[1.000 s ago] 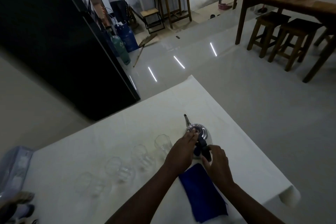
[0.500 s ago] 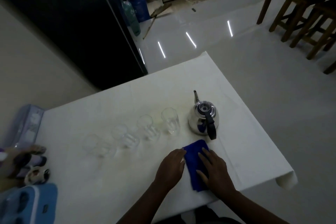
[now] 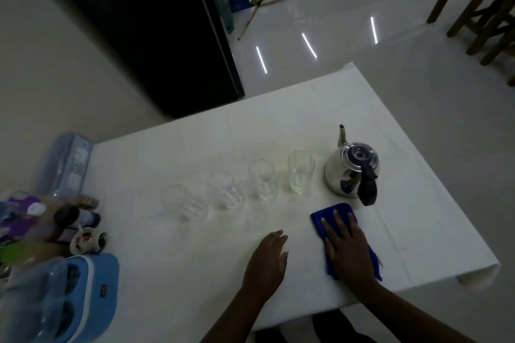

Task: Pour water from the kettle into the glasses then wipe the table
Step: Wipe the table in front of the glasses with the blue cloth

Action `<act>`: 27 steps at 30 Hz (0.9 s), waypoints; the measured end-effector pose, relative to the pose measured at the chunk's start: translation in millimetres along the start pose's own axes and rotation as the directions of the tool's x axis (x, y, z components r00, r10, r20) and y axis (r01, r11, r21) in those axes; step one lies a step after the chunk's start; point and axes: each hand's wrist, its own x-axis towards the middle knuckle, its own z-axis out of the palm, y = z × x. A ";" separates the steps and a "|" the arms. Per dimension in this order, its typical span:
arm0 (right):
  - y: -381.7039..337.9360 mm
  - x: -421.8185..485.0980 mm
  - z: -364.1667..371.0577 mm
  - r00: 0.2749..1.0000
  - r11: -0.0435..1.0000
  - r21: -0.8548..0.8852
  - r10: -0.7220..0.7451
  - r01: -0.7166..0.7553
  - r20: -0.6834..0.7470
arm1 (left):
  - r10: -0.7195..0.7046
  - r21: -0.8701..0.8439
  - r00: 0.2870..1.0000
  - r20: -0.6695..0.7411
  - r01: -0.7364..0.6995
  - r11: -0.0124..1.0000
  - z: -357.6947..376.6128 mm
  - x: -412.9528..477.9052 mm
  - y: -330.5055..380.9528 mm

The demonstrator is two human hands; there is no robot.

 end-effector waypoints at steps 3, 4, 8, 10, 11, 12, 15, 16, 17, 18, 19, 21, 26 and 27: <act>-14.8 10.2 -1.1 0.999 1.000 0.000 0.029 -0.029 -0.018 | -0.018 -0.002 1.000 -0.010 0.018 1.000 -8.6 -8.3 -15.9; -21.9 14.7 -1.7 0.999 0.999 0.004 0.035 -0.035 -0.030 | -0.026 -0.007 1.000 -0.017 0.026 1.000 -12.1 -10.0 -20.4; -56.0 33.2 2.1 0.999 0.999 0.015 0.029 -0.029 -0.030 | -0.045 -0.020 0.998 -0.036 0.044 0.999 -23.0 -12.9 -36.5; -67.3 29.8 12.7 0.999 0.999 0.012 -0.035 0.035 -0.009 | -0.055 -0.021 0.998 -0.038 0.054 0.998 -26.3 -14.1 -43.2; -68.6 21.2 20.1 0.996 0.996 0.004 -0.092 0.092 0.012 | -0.055 -0.024 0.998 -0.033 0.055 0.998 -27.1 -17.1 -46.6; -66.8 9.7 26.4 0.988 0.988 -0.013 -0.153 0.154 0.035 | -0.048 -0.026 0.998 -0.028 0.047 0.999 -27.9 -20.9 -50.9; -47.9 -14.3 31.4 0.959 0.956 -0.081 -0.281 0.283 0.036 | -0.044 -0.027 0.999 -0.021 0.043 0.999 -32.4 -29.5 -61.7; -44.0 -13.0 28.2 0.959 0.954 -0.093 -0.281 0.284 0.035 | -0.046 -0.024 0.999 -0.018 0.046 0.999 -33.3 -32.3 -63.7; -45.1 -8.7 24.3 0.966 0.962 -0.093 -0.252 0.256 0.053 | -0.049 -0.017 0.999 -0.022 0.048 0.999 -34.1 -34.8 -65.6; -52.2 -2.4 21.7 0.978 0.976 -0.072 -0.199 0.203 0.066 | -0.056 -0.013 0.998 -0.026 0.056 0.998 -35.9 -36.9 -67.2; -63.0 4.5 22.4 0.988 0.989 -0.033 -0.145 0.147 0.055 | -0.065 -0.012 0.997 -0.031 0.065 0.998 -37.6 -38.0 -69.0; -90.9 15.6 23.5 0.998 0.998 0.045 -0.056 0.054 0.027 | -0.093 -0.014 0.995 -0.036 0.093 0.996 -40.3 -34.9 -72.5; -81.6 8.8 32.9 0.945 0.945 -0.020 -0.324 0.325 0.046 | -0.172 -0.041 0.985 -0.022 0.171 0.984 -39.8 -25.9 -64.0; -67.2 5.9 31.8 0.906 0.905 -0.053 -0.419 0.422 0.067 | -0.174 -0.037 0.984 -0.027 0.173 0.984 -39.9 -25.3 -62.2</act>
